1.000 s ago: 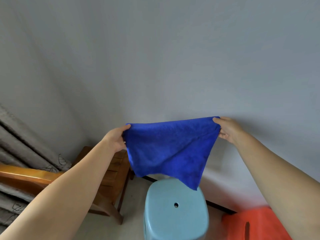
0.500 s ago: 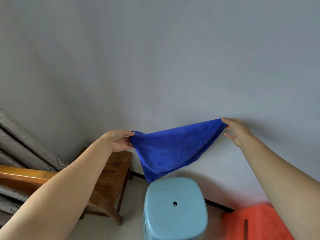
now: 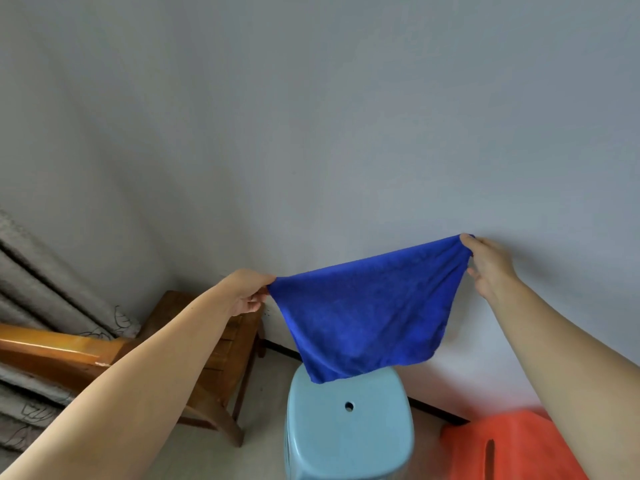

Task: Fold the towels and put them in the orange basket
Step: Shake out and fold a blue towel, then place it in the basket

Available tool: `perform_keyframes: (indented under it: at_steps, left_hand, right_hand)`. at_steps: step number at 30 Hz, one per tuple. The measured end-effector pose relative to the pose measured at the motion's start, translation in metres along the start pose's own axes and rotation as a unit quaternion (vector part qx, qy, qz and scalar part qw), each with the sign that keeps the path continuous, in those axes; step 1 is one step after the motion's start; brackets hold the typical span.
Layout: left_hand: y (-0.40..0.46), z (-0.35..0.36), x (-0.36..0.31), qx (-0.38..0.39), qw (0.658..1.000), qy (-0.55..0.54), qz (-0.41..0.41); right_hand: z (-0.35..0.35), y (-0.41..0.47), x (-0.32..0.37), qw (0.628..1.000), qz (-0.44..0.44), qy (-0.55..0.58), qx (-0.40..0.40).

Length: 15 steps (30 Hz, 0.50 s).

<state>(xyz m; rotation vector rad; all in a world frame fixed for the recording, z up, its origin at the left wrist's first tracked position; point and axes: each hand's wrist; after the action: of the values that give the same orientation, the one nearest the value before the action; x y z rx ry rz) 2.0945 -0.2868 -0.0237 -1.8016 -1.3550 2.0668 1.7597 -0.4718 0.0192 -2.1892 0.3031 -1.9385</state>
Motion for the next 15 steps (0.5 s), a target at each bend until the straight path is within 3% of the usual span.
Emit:
perform_keyframes:
  at_steps: [6,11,15]
  left_hand:
    - [0.002,0.007,-0.007,-0.056,0.992,-0.104,0.045]
    - [0.001,0.019,-0.013,-0.031,0.963,-0.244,0.108]
    - [0.003,0.025,-0.013,-0.071,0.948,-0.291,0.109]
  right_hand:
    - [-0.001,0.001,-0.006,1.000,0.011,0.006,0.023]
    - [-0.001,0.006,-0.011,0.999,0.027,0.009,0.045]
    - [0.001,0.017,-0.016,0.995,0.043,-0.056,0.067]
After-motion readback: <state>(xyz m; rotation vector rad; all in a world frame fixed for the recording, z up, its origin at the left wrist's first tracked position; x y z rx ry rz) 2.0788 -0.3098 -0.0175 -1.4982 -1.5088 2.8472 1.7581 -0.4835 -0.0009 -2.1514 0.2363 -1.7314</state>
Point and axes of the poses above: each hand's wrist, its own y-axis towards the middle knuckle, its own z-axis out of the palm, x = y × z, and after that the axes turned 7 degrees about -y, right-handed
